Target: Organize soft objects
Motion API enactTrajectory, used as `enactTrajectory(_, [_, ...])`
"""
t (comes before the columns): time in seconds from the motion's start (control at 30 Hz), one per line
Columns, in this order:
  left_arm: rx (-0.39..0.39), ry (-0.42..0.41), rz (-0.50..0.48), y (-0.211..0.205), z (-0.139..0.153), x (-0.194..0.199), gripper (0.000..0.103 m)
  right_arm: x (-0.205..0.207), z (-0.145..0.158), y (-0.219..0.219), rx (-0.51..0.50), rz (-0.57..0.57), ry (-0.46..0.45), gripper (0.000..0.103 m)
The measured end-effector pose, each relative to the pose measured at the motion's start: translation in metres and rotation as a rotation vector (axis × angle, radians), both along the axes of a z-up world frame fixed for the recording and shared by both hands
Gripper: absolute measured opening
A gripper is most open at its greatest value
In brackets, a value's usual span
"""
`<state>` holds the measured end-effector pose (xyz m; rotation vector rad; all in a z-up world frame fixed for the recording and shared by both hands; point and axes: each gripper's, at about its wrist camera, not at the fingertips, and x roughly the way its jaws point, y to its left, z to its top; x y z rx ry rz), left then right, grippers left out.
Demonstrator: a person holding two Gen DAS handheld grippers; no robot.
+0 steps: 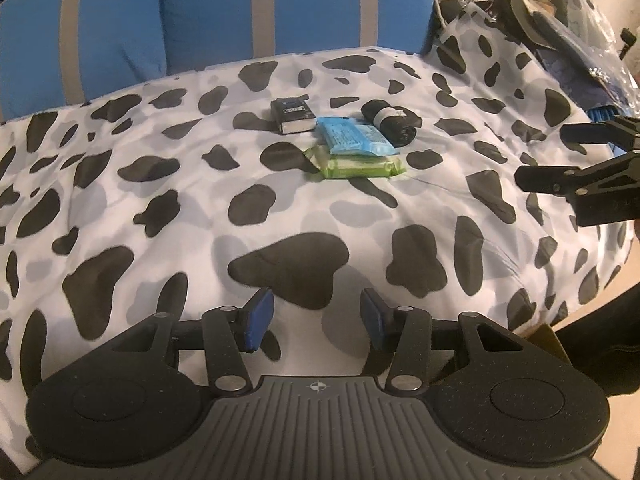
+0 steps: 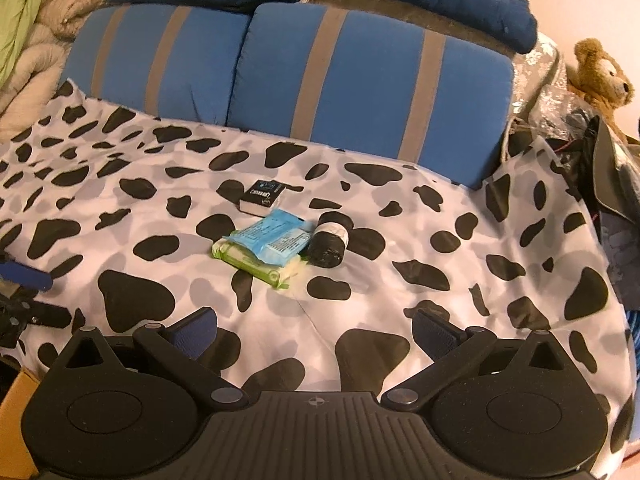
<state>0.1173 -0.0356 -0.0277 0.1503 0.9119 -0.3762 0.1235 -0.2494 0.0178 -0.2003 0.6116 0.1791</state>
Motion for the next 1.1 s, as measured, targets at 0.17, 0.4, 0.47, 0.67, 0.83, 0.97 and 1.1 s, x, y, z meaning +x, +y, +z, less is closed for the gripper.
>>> enactTrajectory(0.17, [-0.005, -0.024, -0.022, -0.006, 0.002, 0.009, 0.047, 0.014, -0.004, 0.002, -0.004, 0.018, 0.02, 0.103])
enactTrajectory(0.4, [-0.01, -0.025, -0.039, -0.01, 0.002, 0.019, 0.047, 0.035, -0.012, 0.002, 0.006, 0.03, 0.069, 0.103])
enactTrajectory(0.47, [-0.014, -0.023, -0.042, -0.011, 0.002, 0.022, 0.047, 0.039, -0.014, 0.004, 0.003, 0.036, 0.08, 0.103])
enactTrajectory(0.67, [-0.021, -0.027, -0.035, -0.01, 0.004, 0.028, 0.047, 0.053, -0.019, 0.004, 0.005, 0.039, 0.094, 0.103])
enactTrajectory(0.83, [-0.038, -0.022, -0.018, -0.007, 0.006, 0.033, 0.047, 0.066, -0.02, -0.001, 0.026, 0.016, 0.105, 0.103])
enactTrajectory(0.97, [-0.04, -0.024, -0.019, -0.008, 0.009, 0.034, 0.047, 0.077, -0.02, -0.005, 0.051, 0.003, 0.117, 0.103])
enactTrajectory(1.1, [-0.04, -0.025, -0.024, -0.011, 0.011, 0.035, 0.047, 0.087, -0.021, -0.006, 0.066, 0.008, 0.124, 0.103])
